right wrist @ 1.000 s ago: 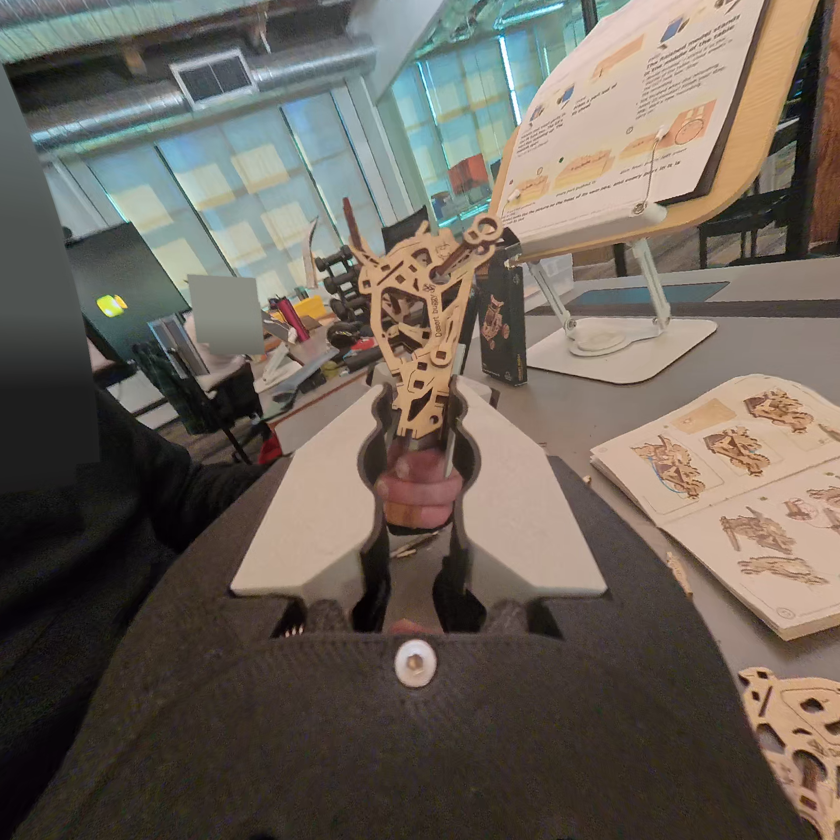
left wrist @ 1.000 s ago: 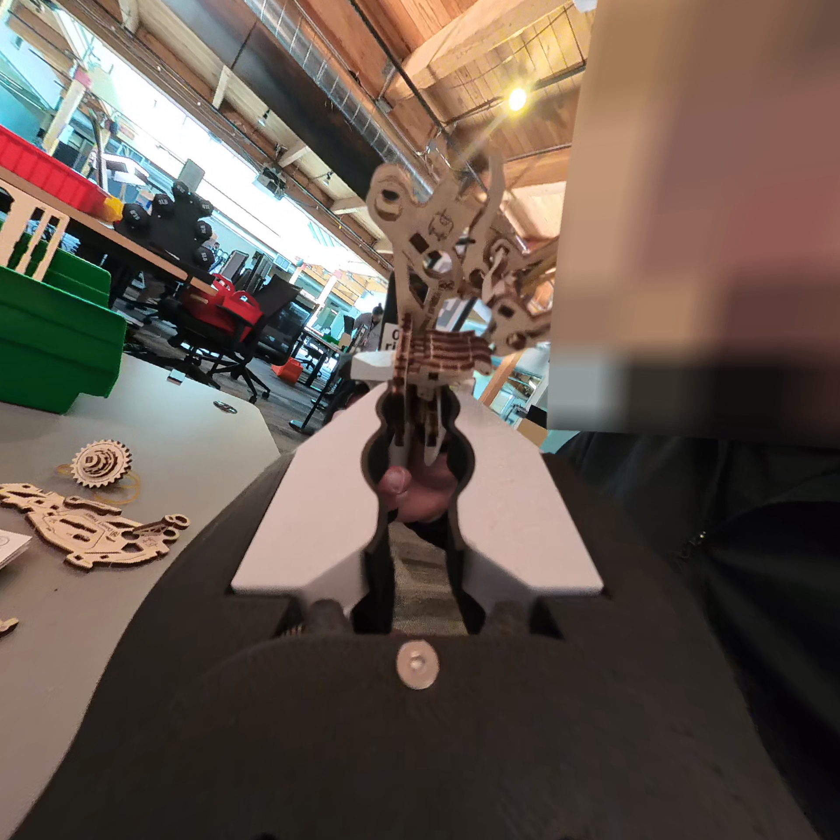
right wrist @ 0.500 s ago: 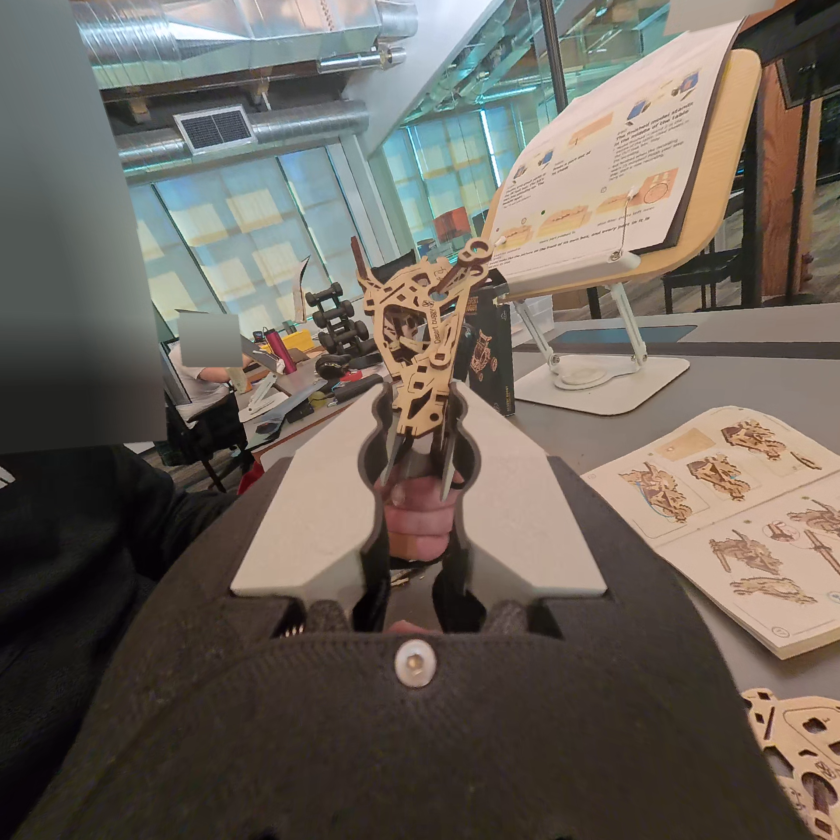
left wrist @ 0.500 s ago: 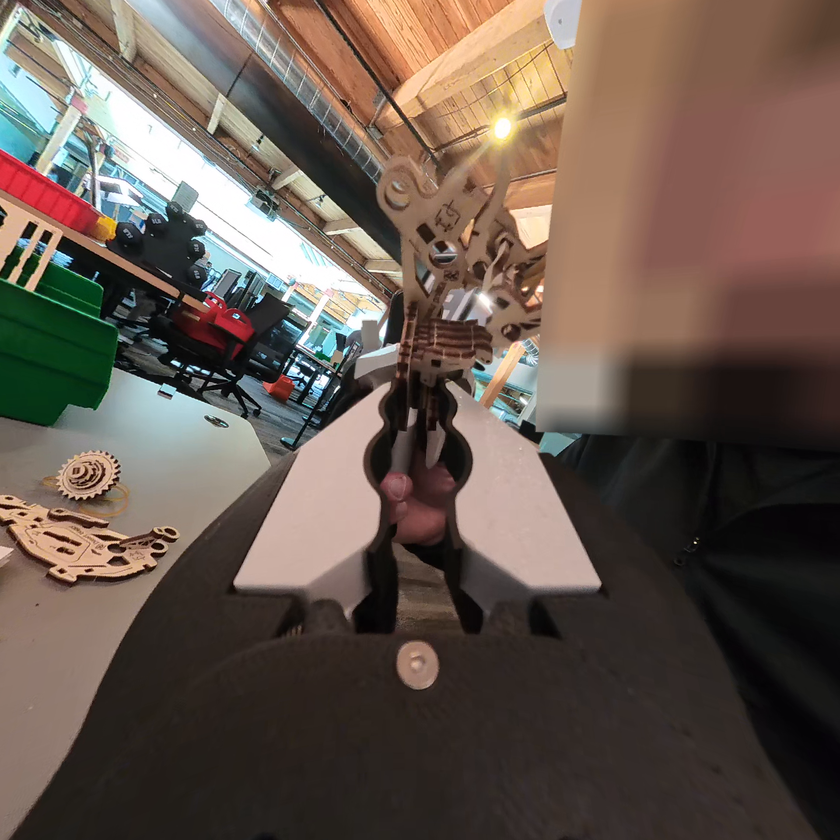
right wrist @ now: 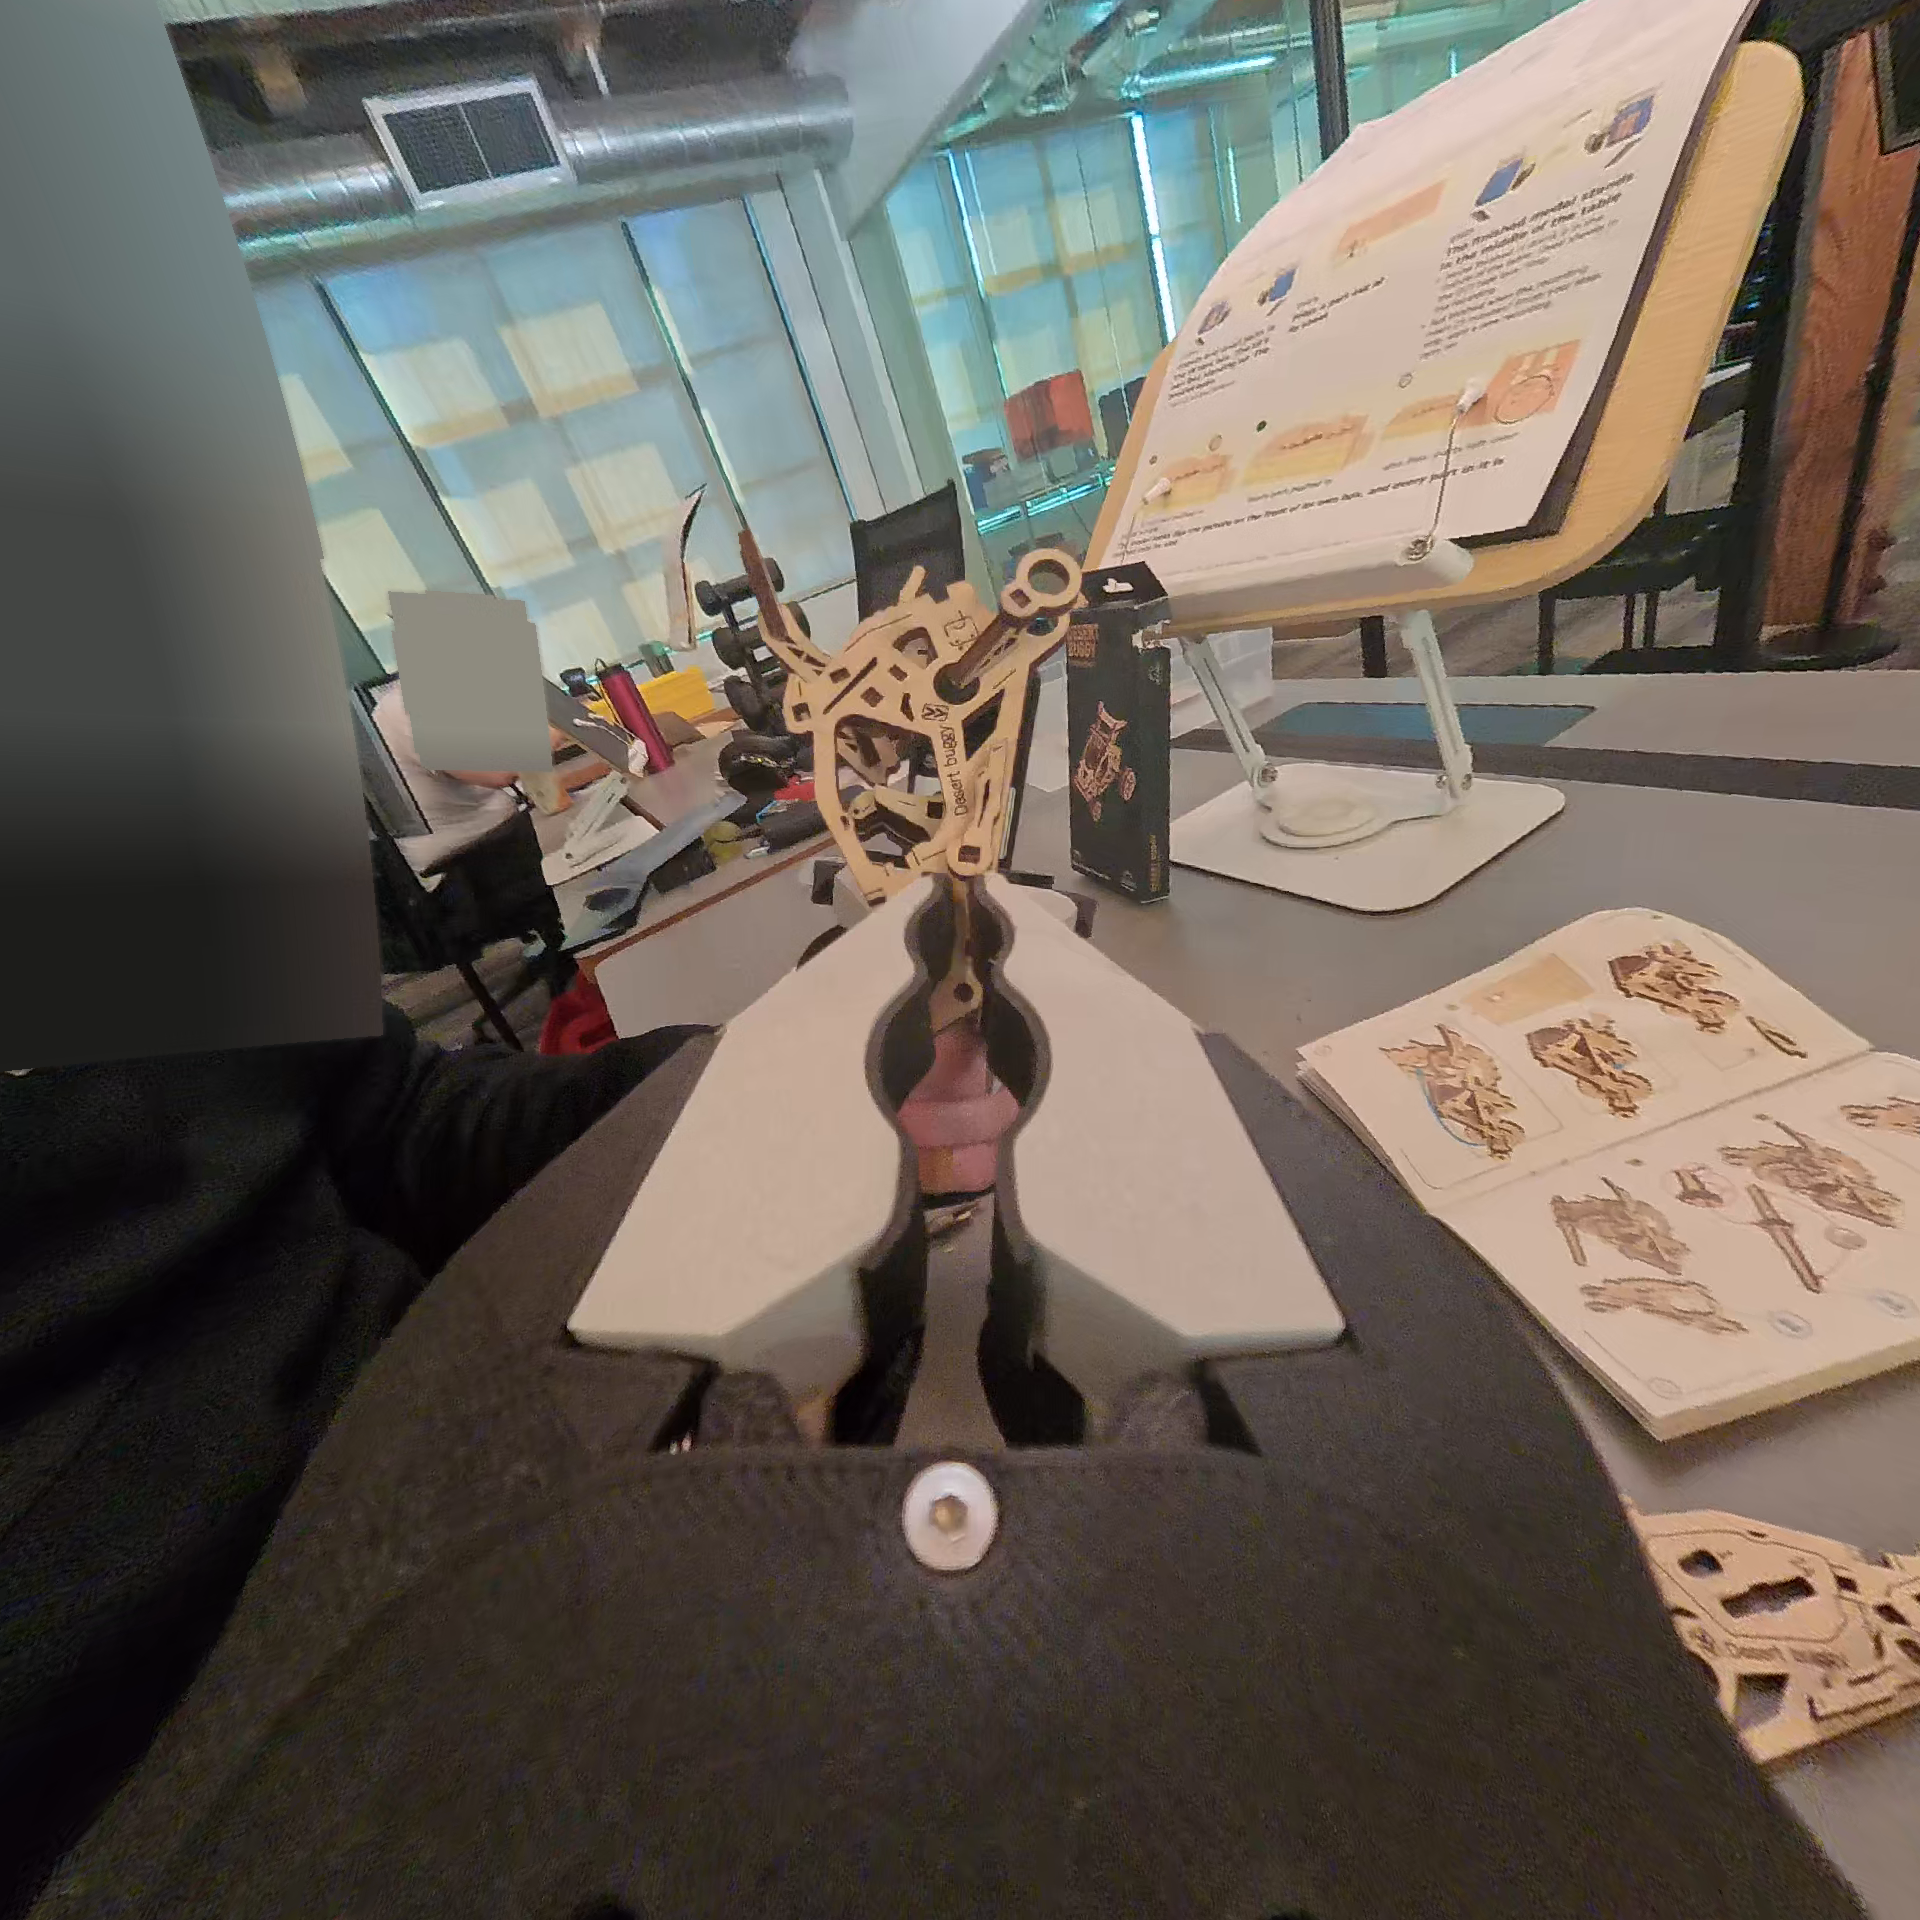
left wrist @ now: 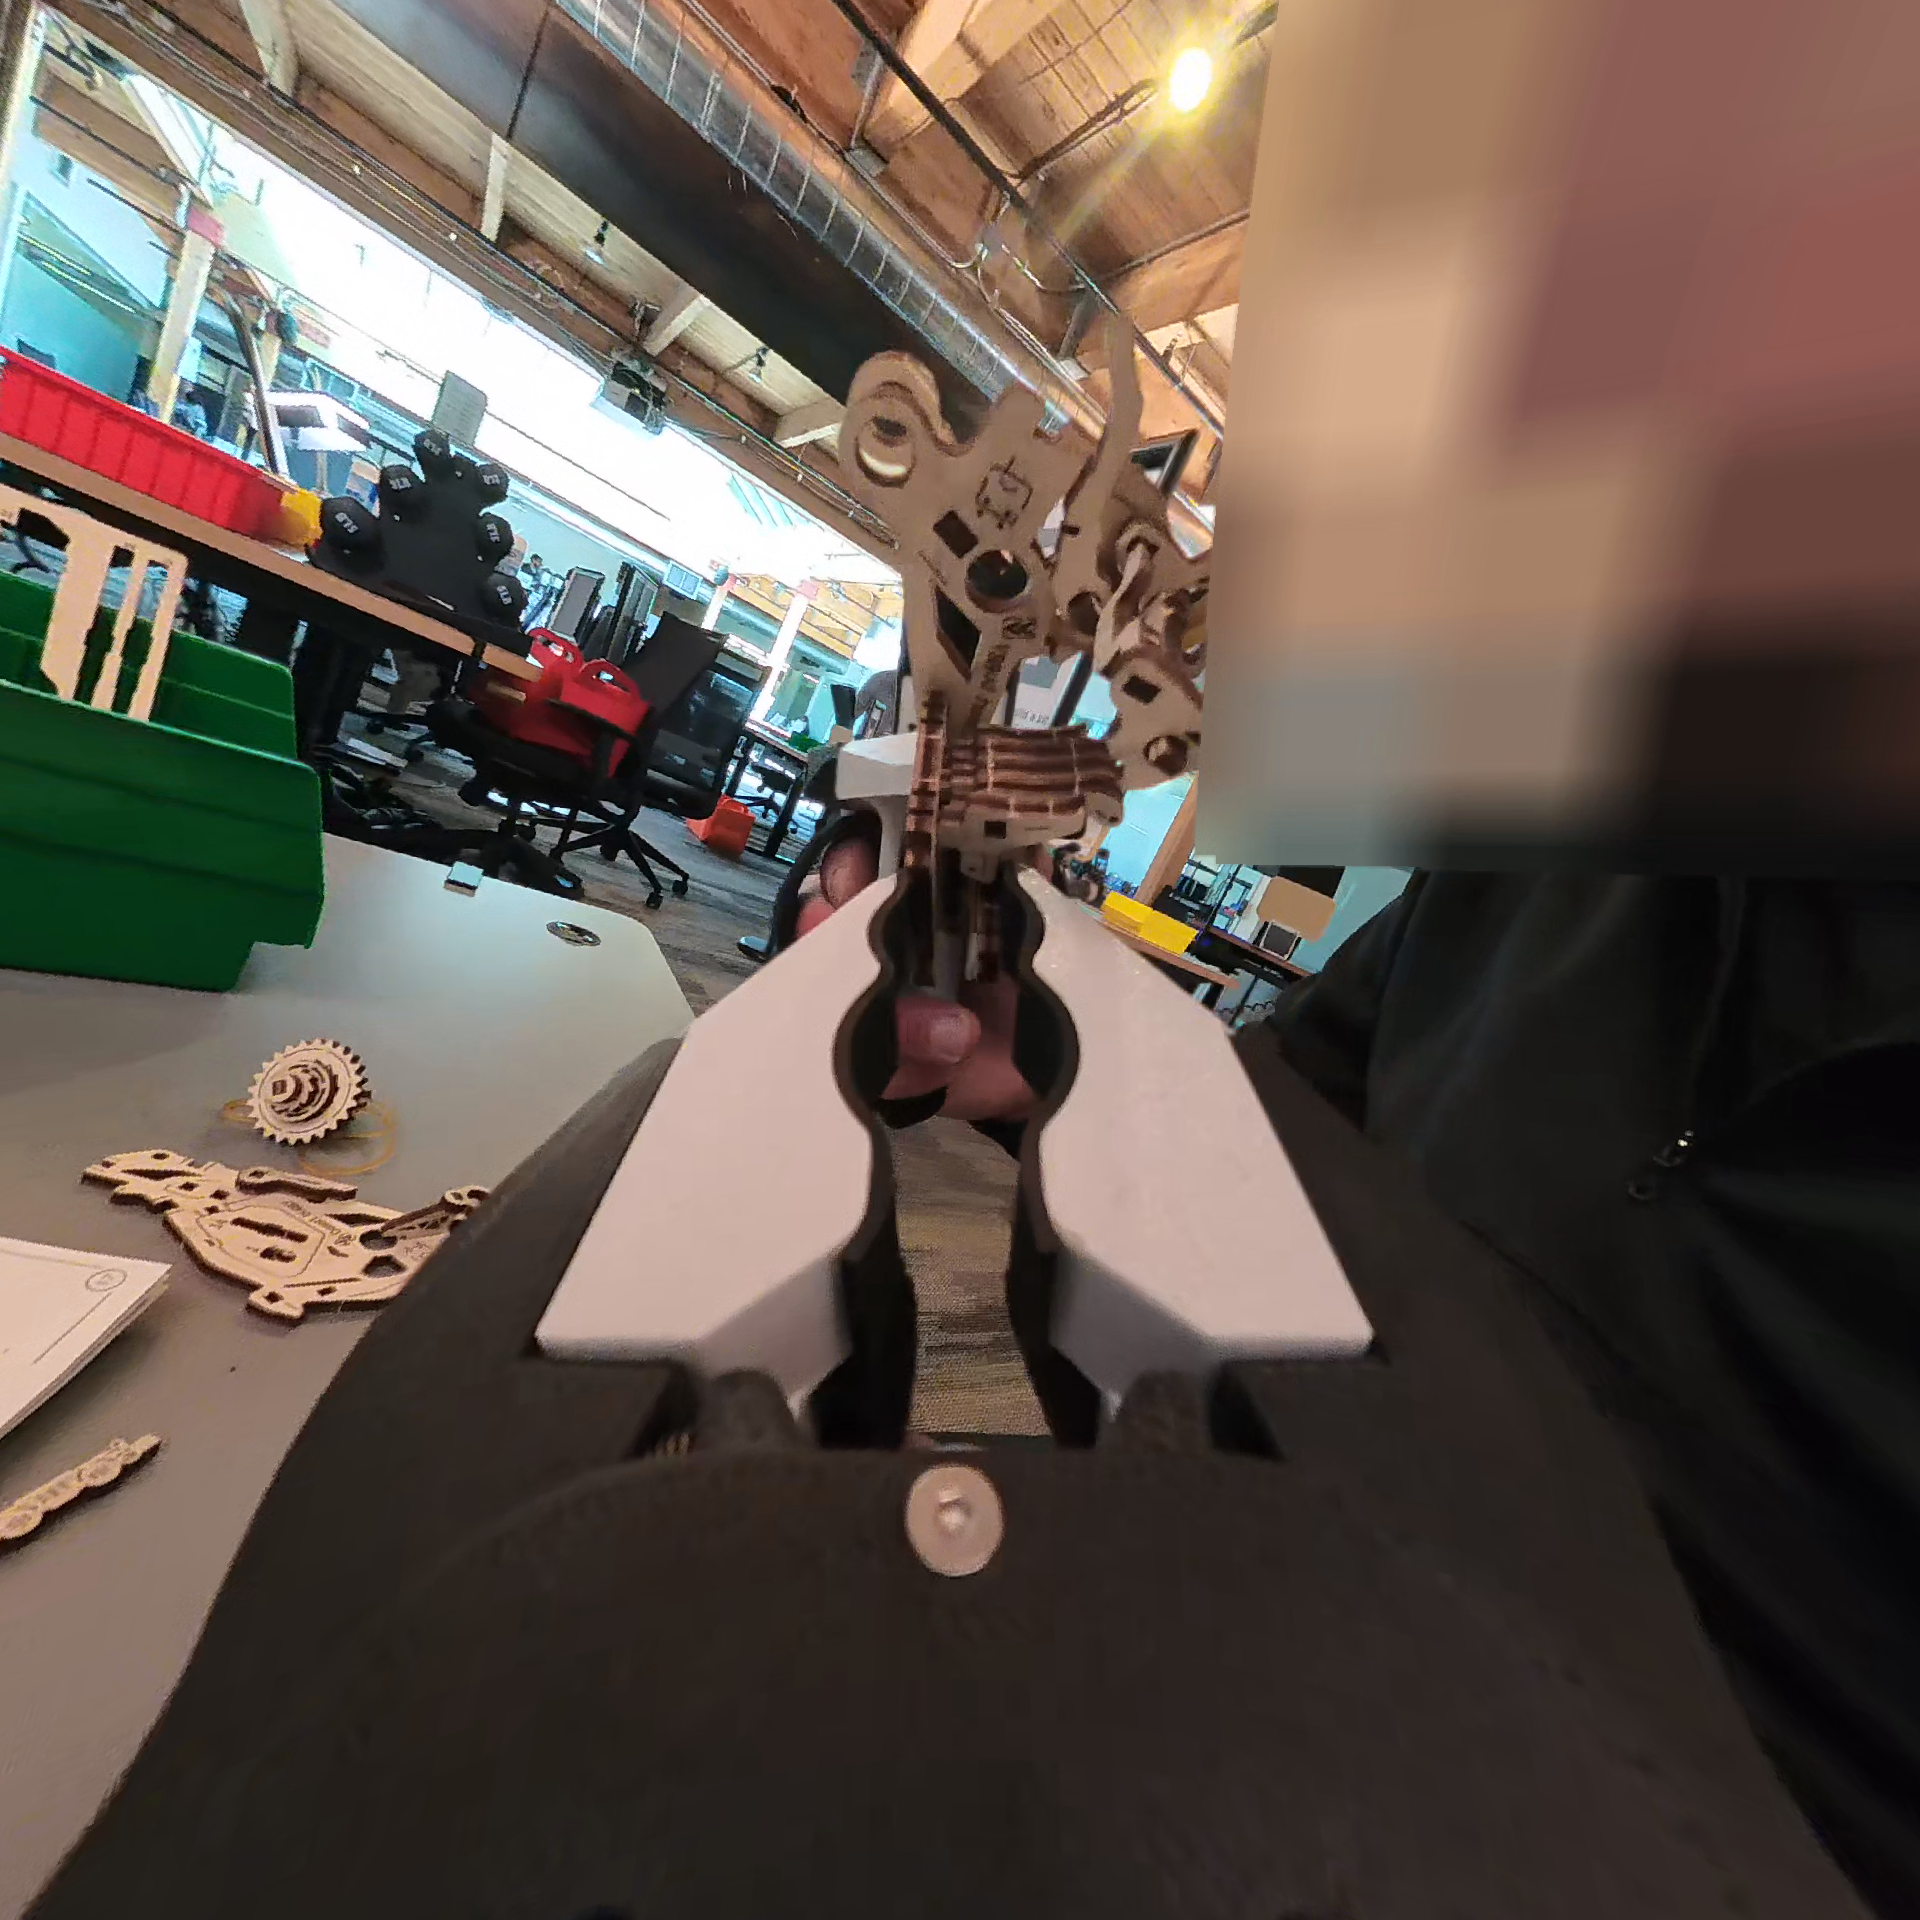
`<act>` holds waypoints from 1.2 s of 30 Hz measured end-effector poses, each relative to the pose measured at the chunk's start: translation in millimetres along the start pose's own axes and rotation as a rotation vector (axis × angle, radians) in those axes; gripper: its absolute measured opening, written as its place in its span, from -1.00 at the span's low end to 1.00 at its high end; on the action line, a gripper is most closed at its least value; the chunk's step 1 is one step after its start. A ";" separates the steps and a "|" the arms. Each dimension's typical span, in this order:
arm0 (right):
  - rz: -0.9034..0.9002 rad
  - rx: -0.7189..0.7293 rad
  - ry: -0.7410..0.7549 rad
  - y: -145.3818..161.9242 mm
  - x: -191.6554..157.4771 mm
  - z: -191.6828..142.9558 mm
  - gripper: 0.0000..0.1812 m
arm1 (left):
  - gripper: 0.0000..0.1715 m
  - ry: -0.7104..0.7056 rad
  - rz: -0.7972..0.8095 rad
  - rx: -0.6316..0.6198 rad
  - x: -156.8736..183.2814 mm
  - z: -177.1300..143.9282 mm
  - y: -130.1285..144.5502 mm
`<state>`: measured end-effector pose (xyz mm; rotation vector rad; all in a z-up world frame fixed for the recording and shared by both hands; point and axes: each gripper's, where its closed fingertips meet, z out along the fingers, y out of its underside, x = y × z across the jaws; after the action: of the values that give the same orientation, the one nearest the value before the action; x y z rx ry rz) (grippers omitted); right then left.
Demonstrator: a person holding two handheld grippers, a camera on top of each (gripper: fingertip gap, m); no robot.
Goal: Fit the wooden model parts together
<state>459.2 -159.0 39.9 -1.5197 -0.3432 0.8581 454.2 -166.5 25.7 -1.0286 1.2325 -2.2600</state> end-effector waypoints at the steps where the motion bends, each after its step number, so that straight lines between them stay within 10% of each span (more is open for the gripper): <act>1: -0.009 -0.001 0.001 0.0 -0.3 -0.6 -1.00 | -0.85 -0.005 0.011 0.001 0.4 0.5 -0.1; 18: -0.225 0.093 0.160 -8.2 -7.1 3.8 -1.00 | -0.86 -0.017 0.051 0.076 8.4 3.2 -11.6; 36: -0.616 -0.161 0.564 -3.5 18.3 0.8 -1.00 | -0.86 -0.267 0.154 0.032 -14.6 0.4 -12.5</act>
<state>471.9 -145.6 37.7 -1.6004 -0.4310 -0.0900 464.5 -150.8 30.1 -1.1385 1.1186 -1.9477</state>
